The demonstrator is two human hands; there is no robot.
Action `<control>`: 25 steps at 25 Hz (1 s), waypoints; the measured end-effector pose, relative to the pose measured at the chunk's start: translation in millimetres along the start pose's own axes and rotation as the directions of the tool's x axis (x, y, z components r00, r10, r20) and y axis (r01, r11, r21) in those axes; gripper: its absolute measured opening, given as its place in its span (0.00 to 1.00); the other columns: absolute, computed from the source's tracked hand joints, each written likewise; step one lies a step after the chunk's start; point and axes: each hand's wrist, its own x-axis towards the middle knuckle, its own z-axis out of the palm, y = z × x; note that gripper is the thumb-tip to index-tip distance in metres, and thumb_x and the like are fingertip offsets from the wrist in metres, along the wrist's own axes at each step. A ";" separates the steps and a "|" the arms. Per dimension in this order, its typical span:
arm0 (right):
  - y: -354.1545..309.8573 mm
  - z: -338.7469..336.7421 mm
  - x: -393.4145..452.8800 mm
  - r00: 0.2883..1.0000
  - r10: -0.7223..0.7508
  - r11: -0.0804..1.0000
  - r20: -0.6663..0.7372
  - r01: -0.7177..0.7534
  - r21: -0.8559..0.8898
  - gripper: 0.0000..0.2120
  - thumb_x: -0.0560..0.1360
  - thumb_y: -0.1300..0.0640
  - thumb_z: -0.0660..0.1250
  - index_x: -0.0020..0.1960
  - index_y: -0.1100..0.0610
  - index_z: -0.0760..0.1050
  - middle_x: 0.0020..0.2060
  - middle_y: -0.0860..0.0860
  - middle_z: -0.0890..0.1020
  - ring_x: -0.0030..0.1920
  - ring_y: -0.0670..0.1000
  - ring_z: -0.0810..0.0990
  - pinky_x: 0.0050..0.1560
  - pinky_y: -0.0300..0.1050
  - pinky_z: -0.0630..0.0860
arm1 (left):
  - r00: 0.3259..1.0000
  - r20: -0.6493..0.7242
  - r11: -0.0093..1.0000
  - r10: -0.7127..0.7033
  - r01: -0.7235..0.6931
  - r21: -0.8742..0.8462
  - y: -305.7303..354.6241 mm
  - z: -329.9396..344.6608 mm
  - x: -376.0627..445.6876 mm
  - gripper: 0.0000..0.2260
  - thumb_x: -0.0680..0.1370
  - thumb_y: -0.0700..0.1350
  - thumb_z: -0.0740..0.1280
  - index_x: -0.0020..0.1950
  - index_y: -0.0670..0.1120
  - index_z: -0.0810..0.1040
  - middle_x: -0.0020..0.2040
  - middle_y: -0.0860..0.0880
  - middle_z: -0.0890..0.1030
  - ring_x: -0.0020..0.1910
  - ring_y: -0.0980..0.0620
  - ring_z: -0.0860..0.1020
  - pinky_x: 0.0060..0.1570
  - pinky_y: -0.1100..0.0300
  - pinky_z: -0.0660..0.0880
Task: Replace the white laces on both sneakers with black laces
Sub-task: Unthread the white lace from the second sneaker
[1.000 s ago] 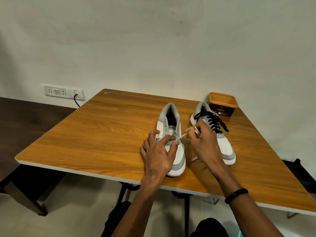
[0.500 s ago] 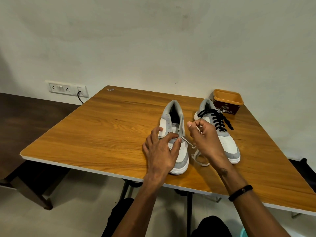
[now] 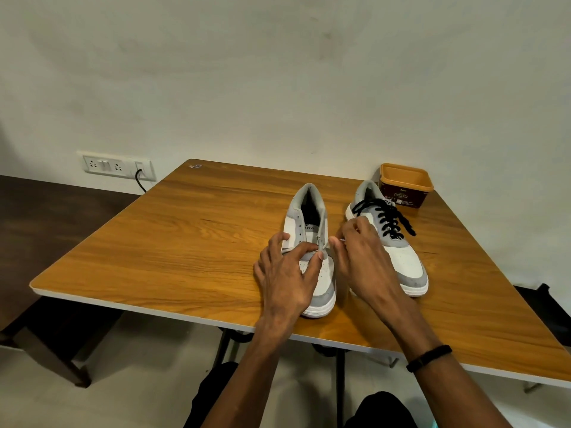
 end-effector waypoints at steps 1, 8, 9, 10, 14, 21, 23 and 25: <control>-1.6 2.6 -1.8 1.000 0.011 0.994 -0.009 -0.009 0.112 0.08 0.86 0.50 0.61 0.54 0.54 0.73 0.50 0.49 0.77 0.48 0.50 0.78 0.45 0.48 0.77 | 1.000 -0.004 1.000 0.002 -0.002 0.003 -0.2 -0.1 -0.5 0.22 0.78 0.71 0.54 0.62 0.64 0.80 0.75 0.55 0.64 0.75 0.51 0.63 0.72 0.43 0.63; -4.7 7.7 -8.5 0.880 0.408 0.157 0.243 -0.330 0.931 0.11 0.86 0.53 0.62 0.54 0.60 0.76 0.44 0.55 0.85 0.47 0.55 0.86 0.57 0.55 0.83 | 1.000 0.005 1.000 0.011 -0.011 0.007 -0.3 -0.7 -1.1 0.22 0.79 0.71 0.53 0.63 0.65 0.79 0.75 0.55 0.63 0.75 0.52 0.62 0.72 0.43 0.63; -2.8 8.6 -6.9 0.870 0.414 0.142 0.269 -0.354 0.925 0.11 0.86 0.52 0.62 0.53 0.59 0.75 0.42 0.54 0.83 0.44 0.53 0.84 0.56 0.56 0.84 | 1.000 0.005 1.000 0.015 -0.015 0.004 -0.7 0.0 -1.0 0.22 0.79 0.71 0.54 0.62 0.65 0.79 0.75 0.55 0.63 0.75 0.51 0.63 0.72 0.43 0.63; -1.0 9.1 -4.9 0.872 0.413 0.244 0.262 -0.383 0.891 0.11 0.87 0.51 0.61 0.53 0.58 0.74 0.40 0.53 0.82 0.41 0.51 0.83 0.54 0.56 0.84 | 1.000 0.002 1.000 0.015 -0.015 0.002 -0.8 0.4 -1.1 0.21 0.79 0.71 0.55 0.62 0.65 0.79 0.75 0.55 0.64 0.75 0.51 0.63 0.72 0.43 0.63; -3.2 11.0 1.5 0.956 0.280 0.838 0.082 -0.285 0.465 0.09 0.87 0.49 0.58 0.52 0.51 0.71 0.40 0.48 0.79 0.39 0.46 0.79 0.40 0.43 0.76 | 1.000 -0.012 1.000 0.020 -0.020 -0.001 -1.5 0.7 -0.9 0.20 0.79 0.70 0.56 0.61 0.65 0.80 0.74 0.55 0.64 0.73 0.52 0.64 0.71 0.44 0.64; 9.4 -2.4 -11.4 0.975 0.098 0.976 0.202 -0.133 0.170 0.09 0.84 0.50 0.66 0.53 0.52 0.82 0.46 0.50 0.86 0.40 0.43 0.80 0.39 0.38 0.76 | 1.000 -0.014 1.000 0.007 -0.007 -0.001 -1.5 2.3 0.4 0.20 0.78 0.71 0.56 0.61 0.65 0.80 0.75 0.54 0.64 0.75 0.51 0.63 0.72 0.43 0.62; 13.6 -14.0 -13.4 0.948 0.122 0.979 0.295 -0.164 0.124 0.11 0.82 0.45 0.69 0.51 0.52 0.85 0.43 0.47 0.86 0.41 0.45 0.81 0.40 0.45 0.80 | 1.000 -0.009 1.000 0.005 -0.005 -0.006 -2.5 3.4 1.0 0.19 0.79 0.70 0.57 0.61 0.65 0.80 0.75 0.54 0.64 0.75 0.51 0.63 0.73 0.44 0.62; 14.9 -19.3 -13.0 0.944 0.112 0.978 0.311 -0.160 0.132 0.12 0.81 0.45 0.69 0.48 0.52 0.85 0.39 0.47 0.83 0.39 0.46 0.79 0.38 0.44 0.76 | 1.000 -0.007 1.000 0.009 -0.009 -0.018 -3.1 3.9 0.7 0.19 0.79 0.70 0.57 0.61 0.65 0.80 0.76 0.54 0.64 0.75 0.51 0.64 0.72 0.44 0.62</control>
